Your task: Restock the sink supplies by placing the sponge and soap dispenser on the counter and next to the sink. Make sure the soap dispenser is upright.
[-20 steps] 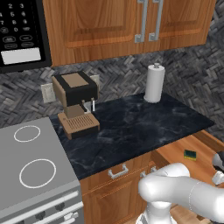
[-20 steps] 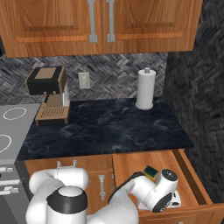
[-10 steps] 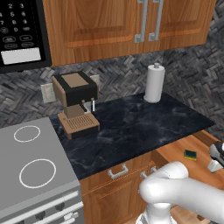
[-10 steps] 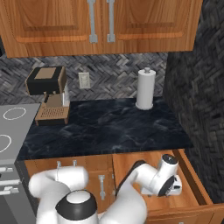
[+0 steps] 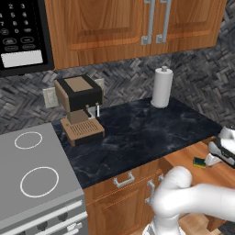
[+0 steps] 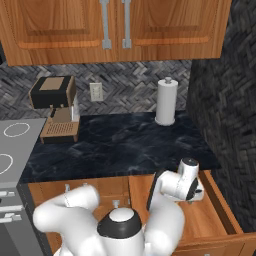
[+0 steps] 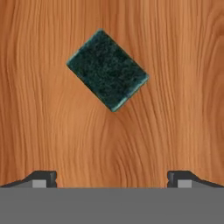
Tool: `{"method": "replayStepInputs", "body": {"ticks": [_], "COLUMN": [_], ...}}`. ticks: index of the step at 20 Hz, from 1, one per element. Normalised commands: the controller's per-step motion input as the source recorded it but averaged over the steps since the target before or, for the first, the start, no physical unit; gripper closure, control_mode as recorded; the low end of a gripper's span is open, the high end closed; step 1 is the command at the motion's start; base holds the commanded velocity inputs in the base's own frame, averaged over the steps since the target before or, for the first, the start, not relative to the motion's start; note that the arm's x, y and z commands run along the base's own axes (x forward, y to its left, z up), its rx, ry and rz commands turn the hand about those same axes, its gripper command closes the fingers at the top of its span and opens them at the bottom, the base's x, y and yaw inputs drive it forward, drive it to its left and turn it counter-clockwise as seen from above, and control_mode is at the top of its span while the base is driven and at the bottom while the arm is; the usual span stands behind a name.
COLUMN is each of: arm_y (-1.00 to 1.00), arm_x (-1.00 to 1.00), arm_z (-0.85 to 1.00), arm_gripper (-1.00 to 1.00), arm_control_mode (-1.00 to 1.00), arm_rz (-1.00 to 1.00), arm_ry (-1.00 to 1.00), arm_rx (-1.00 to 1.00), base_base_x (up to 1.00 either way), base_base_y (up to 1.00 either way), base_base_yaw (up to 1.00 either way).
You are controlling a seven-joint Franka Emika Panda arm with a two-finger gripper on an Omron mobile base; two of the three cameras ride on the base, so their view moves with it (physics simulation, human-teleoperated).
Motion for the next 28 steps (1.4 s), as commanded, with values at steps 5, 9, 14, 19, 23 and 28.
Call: {"method": "replayStepInputs", "body": {"ticks": [5, 9, 14, 19, 23, 28], "arm_y": [0.00, 0.00, 0.00, 0.00, 0.00, 0.00], "arm_x": [0.60, 0.08, 0.00, -0.06, 0.00, 0.11], "arm_z": [-0.05, -0.13, -0.24, -0.30, -0.14, -0.05], "arm_gripper": [-1.00, -1.00, -1.00, -1.00, -1.00, -1.00], "arm_control_mode": [-1.00, -1.00, -1.00, -1.00, -1.00, -1.00], "arm_rz": [0.14, 0.14, 0.14, 0.18, 0.15, 0.13], "arm_ry": [0.00, -0.03, -0.10, -0.10, -0.02, 0.00], "arm_rx": [-0.01, -0.05, -0.05, -0.01, 0.00, 0.00], "base_base_x": [0.00, 0.00, 0.00, 0.00, 0.00, 0.00], "base_base_y": [0.00, 0.00, 0.00, 0.00, 0.00, 0.00], "base_base_yaw": [0.00, 0.00, 0.00, 0.00, 0.00, 0.00]}}
